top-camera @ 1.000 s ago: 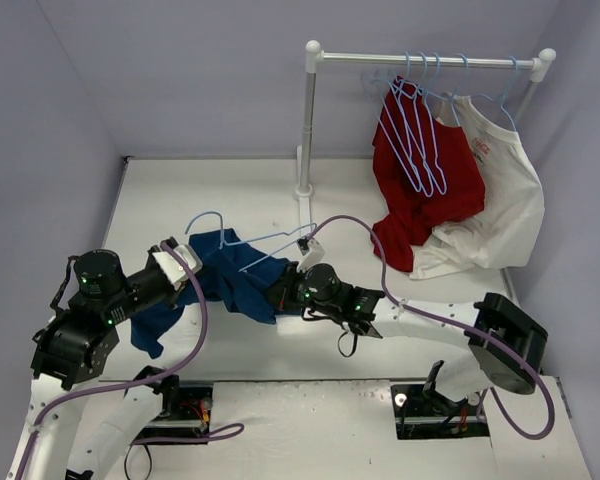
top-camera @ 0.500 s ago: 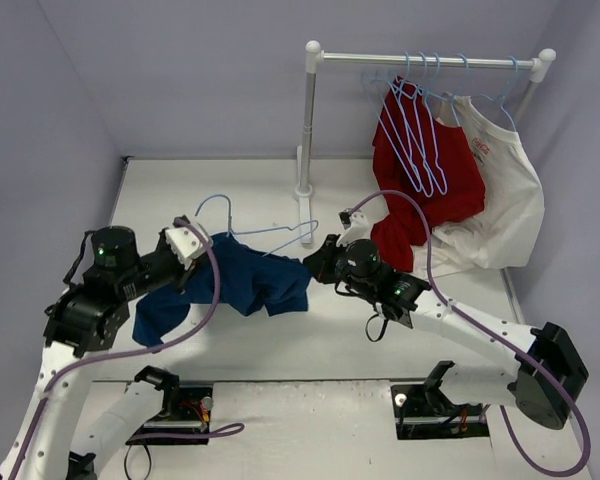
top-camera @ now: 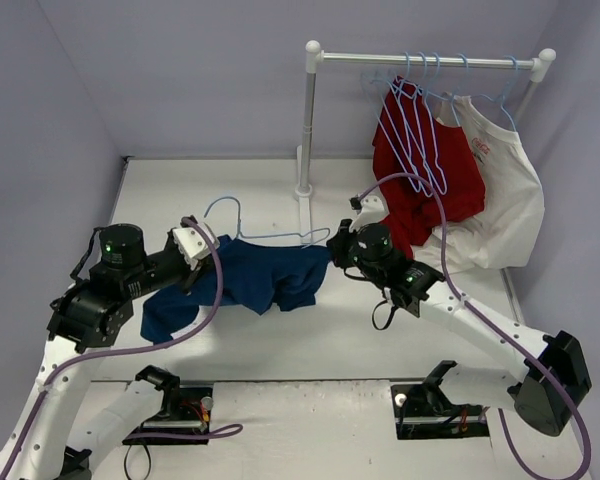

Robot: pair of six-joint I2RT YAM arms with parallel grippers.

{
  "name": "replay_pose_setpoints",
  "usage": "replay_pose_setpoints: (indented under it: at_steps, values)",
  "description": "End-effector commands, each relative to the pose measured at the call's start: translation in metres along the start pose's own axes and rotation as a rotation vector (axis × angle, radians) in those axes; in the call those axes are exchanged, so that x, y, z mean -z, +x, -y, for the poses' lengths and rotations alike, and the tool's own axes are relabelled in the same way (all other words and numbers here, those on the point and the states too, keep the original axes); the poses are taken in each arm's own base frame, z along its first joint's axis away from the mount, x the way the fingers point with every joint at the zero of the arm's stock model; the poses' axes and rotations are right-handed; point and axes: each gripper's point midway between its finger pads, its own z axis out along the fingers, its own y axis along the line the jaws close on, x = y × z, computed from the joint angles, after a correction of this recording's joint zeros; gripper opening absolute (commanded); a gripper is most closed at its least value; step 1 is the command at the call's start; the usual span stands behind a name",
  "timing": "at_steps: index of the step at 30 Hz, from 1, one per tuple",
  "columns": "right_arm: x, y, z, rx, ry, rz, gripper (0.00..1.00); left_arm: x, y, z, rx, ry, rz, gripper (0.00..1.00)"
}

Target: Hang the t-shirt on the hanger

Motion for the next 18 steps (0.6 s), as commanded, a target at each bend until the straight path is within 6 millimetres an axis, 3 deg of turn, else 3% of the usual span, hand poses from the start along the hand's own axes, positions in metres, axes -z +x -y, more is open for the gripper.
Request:
replay_pose_setpoints:
  at_steps: [1, 9, 18]
  values:
    - [0.008, -0.027, 0.019, 0.023, 0.057, 0.083, 0.0, 0.003, -0.016, 0.002, -0.045, -0.005, 0.088, 0.0]
    - [0.012, -0.037, 0.034, 0.055, 0.077, 0.107, 0.0, 0.005, -0.002, 0.011, -0.03, 0.01, 0.082, 0.0]
    - [0.017, -0.052, 0.019, 0.108, 0.001, 0.126, 0.0, -0.004, -0.006, 0.012, -0.019, 0.057, 0.067, 0.0]
